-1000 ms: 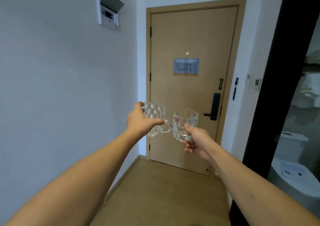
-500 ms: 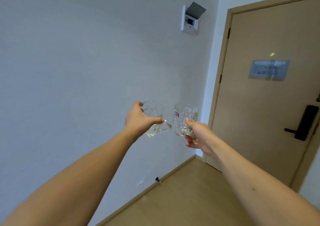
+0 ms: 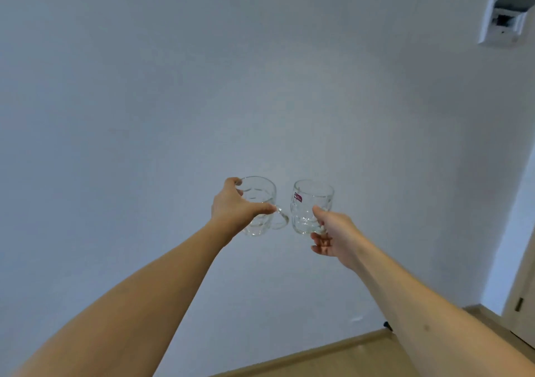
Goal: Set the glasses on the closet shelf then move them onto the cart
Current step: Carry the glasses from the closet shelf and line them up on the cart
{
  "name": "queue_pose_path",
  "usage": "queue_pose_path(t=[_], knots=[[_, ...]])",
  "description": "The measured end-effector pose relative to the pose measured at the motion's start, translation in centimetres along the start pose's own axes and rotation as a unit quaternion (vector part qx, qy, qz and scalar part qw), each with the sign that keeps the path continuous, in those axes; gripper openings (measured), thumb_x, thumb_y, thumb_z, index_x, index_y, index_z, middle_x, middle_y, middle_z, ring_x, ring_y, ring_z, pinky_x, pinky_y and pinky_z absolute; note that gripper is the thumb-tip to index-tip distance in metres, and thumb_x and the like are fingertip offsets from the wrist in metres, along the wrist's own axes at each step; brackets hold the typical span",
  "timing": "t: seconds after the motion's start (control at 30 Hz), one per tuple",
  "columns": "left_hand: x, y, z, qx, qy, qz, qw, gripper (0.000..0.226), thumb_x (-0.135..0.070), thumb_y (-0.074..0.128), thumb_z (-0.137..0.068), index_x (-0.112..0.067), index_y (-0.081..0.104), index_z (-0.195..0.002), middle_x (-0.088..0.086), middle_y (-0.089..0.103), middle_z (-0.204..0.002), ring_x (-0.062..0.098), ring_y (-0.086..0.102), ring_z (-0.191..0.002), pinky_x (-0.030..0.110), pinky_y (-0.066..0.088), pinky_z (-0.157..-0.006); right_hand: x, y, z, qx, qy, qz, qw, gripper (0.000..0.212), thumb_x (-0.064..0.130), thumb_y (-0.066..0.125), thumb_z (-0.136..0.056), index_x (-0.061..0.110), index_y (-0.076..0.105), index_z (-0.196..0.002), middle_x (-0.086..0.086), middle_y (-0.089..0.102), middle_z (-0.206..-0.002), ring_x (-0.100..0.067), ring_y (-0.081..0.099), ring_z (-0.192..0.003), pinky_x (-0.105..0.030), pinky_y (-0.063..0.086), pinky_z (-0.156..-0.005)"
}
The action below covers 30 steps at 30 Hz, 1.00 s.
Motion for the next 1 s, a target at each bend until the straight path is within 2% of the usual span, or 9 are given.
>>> queue_pose_path(t=[0.13, 0.5, 0.73, 0.9, 1.0], knots=[[4.0, -10.2, -0.3, -0.063, -0.021, -0.036, 0.997, 0.103, -0.039, 0.096, -0.058, -0.025, 0.041, -0.143, -0.003, 0.055, -0.125, 0.020, 0.055, -0.114, 0.038, 0.050, -0.097, -0.5, 10.7, 0.7, 0.068, 0.015, 0.014, 0.997, 0.028, 0.040, 0.061, -0.099, 0.015, 0.052, -0.091, -0.010, 0.054, -0.091, -0.018, 0.053, -0.061, -0.033, 0.057, -0.057], [13.7, -35.4, 3.6, -0.227, -0.087, -0.086, 0.966, 0.102, -0.039, 0.096, -0.057, -0.026, 0.041, -0.142, -0.003, 0.055, -0.124, 0.021, 0.055, -0.117, 0.042, 0.050, -0.100, -2.0, 38.0, 6.1, 0.248, 0.005, 0.053, 0.967, 0.027, 0.038, 0.062, -0.099, 0.012, 0.056, -0.096, -0.011, 0.057, -0.085, -0.019, 0.053, -0.064, -0.034, 0.057, -0.058], [19.5, -48.6, 9.0, -0.328, -0.151, -0.108, 0.926, 0.103, -0.037, 0.098, -0.056, -0.024, 0.043, -0.141, -0.002, 0.056, -0.121, 0.022, 0.055, -0.118, 0.040, 0.049, -0.101, -4.2, 53.0, 12.4, 0.370, 0.009, 0.093, 0.924, 0.026, 0.037, 0.061, -0.099, 0.012, 0.056, -0.095, -0.012, 0.057, -0.086, -0.019, 0.052, -0.064, -0.033, 0.057, -0.056], [23.5, -56.2, 13.1, -0.385, -0.192, -0.123, 0.894, 0.116, -0.052, 0.093, -0.036, -0.025, 0.043, -0.138, 0.000, 0.059, -0.121, 0.025, 0.058, -0.116, 0.047, 0.050, -0.102, -5.9, 63.1, 16.8, 0.449, 0.016, 0.114, 0.886, 0.026, 0.037, 0.062, -0.099, 0.012, 0.055, -0.093, -0.013, 0.057, -0.082, -0.020, 0.052, -0.065, -0.035, 0.058, -0.059], [25.9, -60.8, 15.0, -0.416, -0.214, -0.133, 0.874, 0.113, -0.050, 0.093, -0.036, -0.024, 0.046, -0.134, 0.002, 0.060, -0.122, 0.024, 0.060, -0.111, 0.047, 0.052, -0.100, -6.9, 69.4, 19.3, 0.492, 0.014, 0.121, 0.862, 0.026, 0.037, 0.061, -0.099, 0.012, 0.056, -0.093, -0.012, 0.056, -0.080, -0.020, 0.052, -0.065, -0.035, 0.057, -0.060]])
Point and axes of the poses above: each hand's wrist, its own z-axis away from the middle knuckle, its own y-axis out of the palm, x = y × z, the point moved 6 cm from there along -z, towards the middle knuckle
